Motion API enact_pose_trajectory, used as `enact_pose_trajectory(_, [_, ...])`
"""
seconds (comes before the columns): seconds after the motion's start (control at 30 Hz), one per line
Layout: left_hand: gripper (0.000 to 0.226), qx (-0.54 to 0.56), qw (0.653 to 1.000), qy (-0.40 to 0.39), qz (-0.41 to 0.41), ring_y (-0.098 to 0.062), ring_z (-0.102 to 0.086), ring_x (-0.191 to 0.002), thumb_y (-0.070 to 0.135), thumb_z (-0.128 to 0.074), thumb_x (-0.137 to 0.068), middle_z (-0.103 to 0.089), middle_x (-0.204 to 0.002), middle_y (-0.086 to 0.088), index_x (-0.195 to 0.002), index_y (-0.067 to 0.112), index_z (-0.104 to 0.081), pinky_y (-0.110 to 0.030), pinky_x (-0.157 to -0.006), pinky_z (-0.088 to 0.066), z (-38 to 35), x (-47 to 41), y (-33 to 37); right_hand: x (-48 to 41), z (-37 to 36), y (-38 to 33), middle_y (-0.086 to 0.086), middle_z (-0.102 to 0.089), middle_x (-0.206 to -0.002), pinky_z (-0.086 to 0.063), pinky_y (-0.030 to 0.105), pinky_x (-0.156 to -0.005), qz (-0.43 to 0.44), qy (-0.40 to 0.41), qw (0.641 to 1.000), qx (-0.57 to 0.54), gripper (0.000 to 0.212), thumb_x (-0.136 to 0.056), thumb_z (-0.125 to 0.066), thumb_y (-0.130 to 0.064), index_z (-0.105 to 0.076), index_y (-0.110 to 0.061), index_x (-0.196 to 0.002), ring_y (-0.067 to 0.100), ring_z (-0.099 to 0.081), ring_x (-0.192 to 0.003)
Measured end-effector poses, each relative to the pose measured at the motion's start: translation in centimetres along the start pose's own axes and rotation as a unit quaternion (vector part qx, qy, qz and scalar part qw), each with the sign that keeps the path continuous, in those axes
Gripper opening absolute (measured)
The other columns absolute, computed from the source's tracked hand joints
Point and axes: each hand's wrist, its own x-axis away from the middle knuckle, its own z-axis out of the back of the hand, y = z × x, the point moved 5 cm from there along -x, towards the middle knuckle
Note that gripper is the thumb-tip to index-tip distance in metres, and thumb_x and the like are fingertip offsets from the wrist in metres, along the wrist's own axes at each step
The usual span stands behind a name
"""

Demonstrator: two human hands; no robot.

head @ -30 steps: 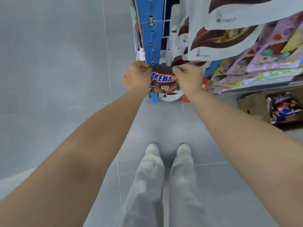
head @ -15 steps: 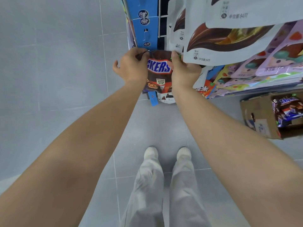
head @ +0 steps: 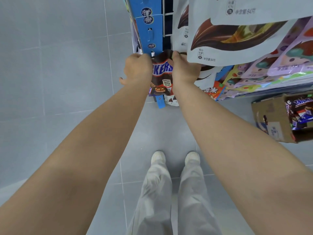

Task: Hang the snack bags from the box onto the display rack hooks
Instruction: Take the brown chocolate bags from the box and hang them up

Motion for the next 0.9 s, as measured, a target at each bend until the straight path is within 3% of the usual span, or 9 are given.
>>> enact_pose_trajectory(0.13, [0.022, -0.110, 0.989, 0.007, -0.100, -0.013, -0.056, -0.090, 0.025, -0.048, -0.089, -0.068, -0.093, 0.013, -0.085, 0.034, -0.068, -0.045, -0.111, -0.024, 0.8, 0.0, -0.1, 0.0, -0.4, -0.2, 0.006, -0.067, -0.092, -0.054, 0.048, -0.085, 0.059, 0.012, 0.998, 0.024, 0.005, -0.086, -0.062, -0.016, -0.061, -0.012, -0.090, 0.032, -0.067, -0.091])
enact_pose_trajectory(0.2, [0.025, -0.151, 0.976, 0.016, -0.157, -0.011, -0.058, -0.102, 0.025, -0.048, -0.090, -0.068, -0.107, 0.014, -0.100, 0.034, -0.070, -0.043, -0.112, -0.023, 1.0, -0.1, 0.0, 0.1, -0.1, 0.2, -0.001, -0.064, -0.076, -0.056, 0.044, -0.082, 0.060, 0.022, 0.998, 0.008, 0.019, -0.086, -0.060, -0.013, -0.056, -0.018, -0.069, 0.030, -0.068, -0.085])
enact_pose_trajectory(0.27, [0.025, -0.156, 0.967, 0.029, -0.199, -0.008, -0.058, -0.105, 0.029, -0.048, -0.092, -0.068, -0.110, 0.015, -0.105, 0.034, -0.069, -0.041, -0.112, -0.022, 1.1, 0.2, 0.2, 0.7, 0.7, 0.3, -0.003, -0.060, -0.063, -0.057, 0.039, -0.077, 0.083, 0.055, 0.995, -0.030, 0.028, -0.086, -0.061, -0.009, -0.057, -0.012, -0.059, 0.029, -0.069, -0.078])
enact_pose_trajectory(0.43, [0.023, -0.140, 0.969, 0.067, -0.194, -0.009, -0.060, -0.101, 0.033, -0.050, -0.092, -0.069, -0.107, 0.012, -0.102, 0.031, -0.070, -0.038, -0.110, -0.028, 1.4, 0.7, 0.7, 0.9, 0.3, 0.5, 0.013, -0.070, -0.074, -0.056, 0.044, -0.081, 0.125, 0.070, 0.989, -0.022, 0.022, -0.086, -0.062, -0.012, -0.069, 0.007, -0.079, 0.026, -0.070, -0.081])
enact_pose_trajectory(0.53, [0.016, -0.130, 0.974, 0.078, -0.169, -0.011, -0.060, -0.093, 0.032, -0.054, -0.089, -0.069, -0.095, 0.012, -0.094, 0.030, -0.069, -0.038, -0.108, -0.031, 1.3, 0.3, 0.5, 0.2, -0.7, 0.2, 0.007, -0.069, -0.079, -0.054, 0.040, -0.085, 0.108, 0.023, 0.993, 0.039, 0.022, -0.089, -0.057, -0.020, -0.065, -0.004, -0.075, 0.021, -0.069, -0.087])
enact_pose_trajectory(0.63, [0.008, -0.136, 0.974, 0.082, -0.162, -0.010, -0.051, -0.077, 0.032, -0.059, -0.085, -0.056, -0.073, 0.014, -0.080, 0.028, -0.056, -0.038, -0.108, -0.031, 1.2, -0.5, 0.0, -0.5, -1.2, 0.1, 0.004, -0.069, -0.089, -0.054, 0.029, -0.076, 0.078, -0.020, 0.993, 0.090, 0.022, -0.093, -0.052, -0.021, -0.066, -0.005, -0.091, 0.017, -0.067, -0.087])
enact_pose_trajectory(0.73, [0.013, -0.181, 0.964, 0.072, -0.182, -0.011, -0.050, -0.077, 0.032, -0.058, -0.087, -0.056, -0.078, 0.012, -0.077, 0.026, -0.051, -0.038, -0.109, -0.029, 1.1, -1.0, 0.1, -1.2, -0.8, -0.4, 0.002, -0.061, -0.092, -0.038, 0.016, -0.056, 0.106, -0.001, 0.978, 0.182, 0.023, -0.097, -0.045, -0.022, -0.063, -0.007, -0.097, 0.014, -0.057, -0.084])
enact_pose_trajectory(0.83, [0.016, -0.212, 0.956, 0.055, -0.195, -0.014, -0.059, -0.091, 0.037, -0.057, -0.088, -0.065, -0.092, 0.007, -0.086, 0.022, -0.057, -0.037, -0.108, -0.030, 0.8, -1.6, 0.5, -1.8, 0.3, -0.1, 0.003, -0.063, -0.106, -0.032, 0.012, -0.058, 0.108, 0.032, 0.970, 0.216, 0.020, -0.097, -0.044, -0.018, -0.060, -0.009, -0.103, 0.014, -0.058, -0.094])
enact_pose_trajectory(0.9, [0.023, -0.239, 0.949, 0.048, -0.199, -0.016, -0.061, -0.097, 0.039, -0.057, -0.087, -0.068, -0.102, 0.002, -0.096, 0.018, -0.061, -0.036, -0.106, -0.032, 0.6, -1.9, 0.7, -2.3, 0.5, 0.4, 0.005, -0.065, -0.114, -0.032, 0.011, -0.046, 0.108, 0.028, 0.968, 0.226, 0.024, -0.096, -0.047, -0.021, -0.061, -0.007, -0.109, 0.016, -0.061, -0.103])
